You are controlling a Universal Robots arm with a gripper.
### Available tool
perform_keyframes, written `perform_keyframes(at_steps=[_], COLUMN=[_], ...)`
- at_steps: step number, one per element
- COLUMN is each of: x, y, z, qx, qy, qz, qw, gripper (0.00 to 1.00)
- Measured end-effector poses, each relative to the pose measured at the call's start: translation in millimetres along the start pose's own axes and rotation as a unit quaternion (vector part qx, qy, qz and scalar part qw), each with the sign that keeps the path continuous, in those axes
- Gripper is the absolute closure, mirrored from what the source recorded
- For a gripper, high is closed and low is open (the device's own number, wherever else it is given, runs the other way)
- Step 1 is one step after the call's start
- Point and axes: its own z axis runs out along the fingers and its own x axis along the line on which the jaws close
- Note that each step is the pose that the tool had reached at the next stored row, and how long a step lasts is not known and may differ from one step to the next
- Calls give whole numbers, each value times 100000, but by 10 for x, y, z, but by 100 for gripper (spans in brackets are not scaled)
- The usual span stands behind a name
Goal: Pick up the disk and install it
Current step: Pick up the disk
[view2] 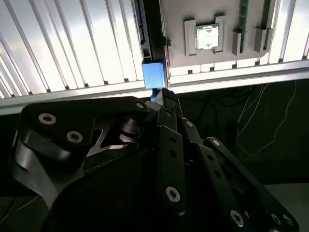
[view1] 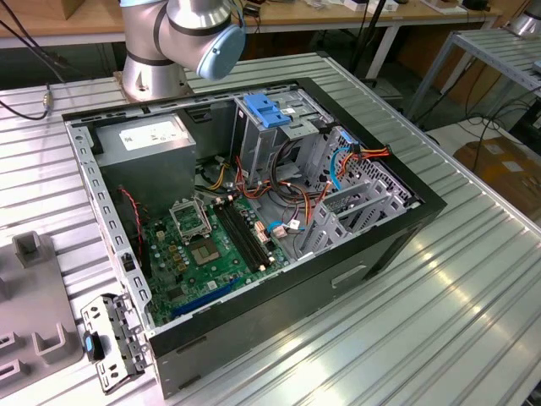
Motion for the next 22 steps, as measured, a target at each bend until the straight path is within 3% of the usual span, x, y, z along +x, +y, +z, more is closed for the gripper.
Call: perform_keyframes(at_steps=[6, 11, 15, 17, 19, 20, 21, 22], x=[-2, -10, -11, -24, -27, -29, -29, -30], y=[-2, -10, -9, -8, -8, -9, -9, -10], z=[1, 15, 38, 63, 74, 82, 95, 105], qx=[142, 394, 478, 516, 528, 535, 566, 588], qy=[127, 324, 335, 323, 329, 346, 341, 341], qz=[-4384, -7651, -11418, -13282, -14272, -15458, -17324, -18532], qw=[99904, 99706, 99344, 99112, 98974, 98796, 98486, 98265], gripper=[89, 89, 89, 89, 89, 89, 89, 89])
